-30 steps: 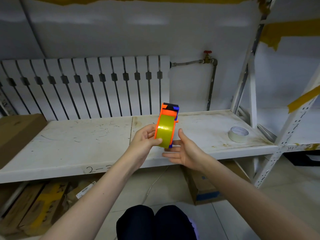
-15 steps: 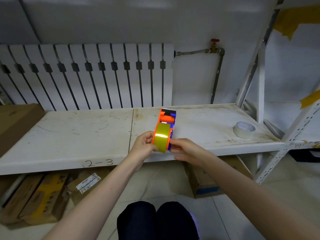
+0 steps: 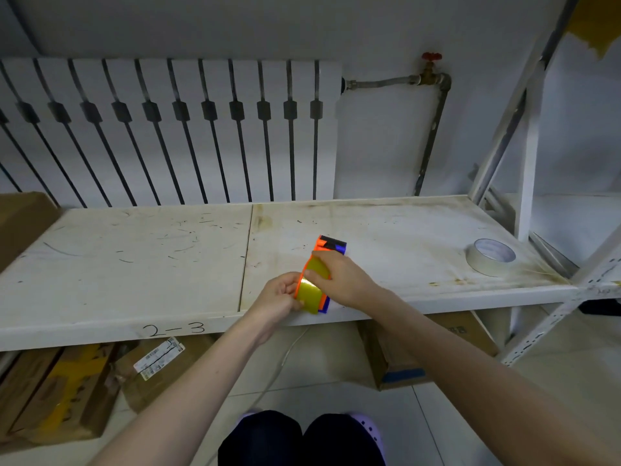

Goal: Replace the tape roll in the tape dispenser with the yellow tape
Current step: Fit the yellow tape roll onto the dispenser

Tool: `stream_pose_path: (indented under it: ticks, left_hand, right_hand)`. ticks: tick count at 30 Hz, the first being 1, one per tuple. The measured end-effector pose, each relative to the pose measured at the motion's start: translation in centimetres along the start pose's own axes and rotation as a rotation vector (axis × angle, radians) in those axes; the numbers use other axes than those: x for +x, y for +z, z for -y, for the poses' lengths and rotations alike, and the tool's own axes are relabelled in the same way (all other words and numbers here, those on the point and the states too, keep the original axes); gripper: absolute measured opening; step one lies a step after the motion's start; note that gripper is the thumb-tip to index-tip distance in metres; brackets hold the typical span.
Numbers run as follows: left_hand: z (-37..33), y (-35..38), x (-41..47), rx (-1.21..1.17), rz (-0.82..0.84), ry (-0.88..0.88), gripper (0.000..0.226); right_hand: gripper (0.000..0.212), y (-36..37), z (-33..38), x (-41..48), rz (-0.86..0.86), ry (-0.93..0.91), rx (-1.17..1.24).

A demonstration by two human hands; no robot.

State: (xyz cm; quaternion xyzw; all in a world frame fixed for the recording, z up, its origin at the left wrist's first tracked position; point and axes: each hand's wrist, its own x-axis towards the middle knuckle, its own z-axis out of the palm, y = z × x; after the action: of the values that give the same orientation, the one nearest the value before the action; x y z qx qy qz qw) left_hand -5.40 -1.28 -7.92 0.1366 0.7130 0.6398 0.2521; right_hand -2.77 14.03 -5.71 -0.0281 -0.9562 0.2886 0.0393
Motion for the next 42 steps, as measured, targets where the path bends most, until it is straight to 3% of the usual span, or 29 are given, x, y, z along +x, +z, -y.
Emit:
stream_pose_path:
  ticks: [5, 7, 10, 12, 14, 20, 25, 27, 29, 32, 35, 42]
  left_hand:
    - [-0.5, -0.3, 0.2, 0.044, 0.003, -0.023, 0.043]
    - [-0.7, -0.2, 0.3, 0.053, 0.015, -0.024, 0.046]
    - [-0.8, -0.4, 0.5, 0.065, 0.02, -0.033, 0.048]
    - [-0.8, -0.6, 0.4, 0.065, 0.023, -0.048, 0.047]
    - [-0.8, -0.6, 0.2, 0.064, 0.032, -0.066, 0.047]
    - [-2.3, 0.3, 0.6, -0.146, -0.072, -0.179, 0.014]
    - [-3.0, 1.2, 1.4, -0.156, -0.223, -0.279, 0.012]
    - [-3.4, 1.6, 1.5, -0.108, -0.252, -0.281, 0.011]
    - [-4.0, 1.9, 1.4, -0.072, -0.268, -0.283, 0.009]
    - [-4.3, 1.9, 1.3, -0.037, -0.288, -0.328, 0.015]
    - [-4.7, 2.1, 1.1, -0.077, -0.281, -0.321, 0.007]
    - [-4.4, 2.6, 1.0, -0.095, -0.288, -0.286, 0.012]
  right_hand:
    - [0.042, 0.6, 0.1, -0.2, -0.132, -0.236, -0.198]
    - [0.04, 0.5, 0.0, -0.7, -0.151, -0.272, -0.174]
    - [0.049, 0.0, -0.3, -0.9, -0.148, -0.143, -0.088]
    - [0.053, -0.8, -0.3, -0.5, -0.035, -0.01, 0.081]
    - [0.054, -1.2, -0.2, -0.3, 0.071, 0.009, 0.151]
    - [0.062, -1.1, -0.9, -0.6, -0.034, -0.28, -0.153]
    - [0.058, -0.4, -1.8, -1.6, -0.082, -0.442, -0.162]
    - [0.057, -0.5, -1.9, -1.4, -0.093, -0.379, -0.063]
    - [0.071, -0.9, -2.0, -0.7, -0.078, -0.268, 0.012]
    - [0.085, -0.9, -2.2, 0.0, 0.083, -0.154, 0.07]
    - [0.085, -0.4, -2.1, 0.0, 0.094, -0.151, 0.026]
    - [0.085, 0.0, -2.4, -0.2, 0.049, -0.104, 0.096]
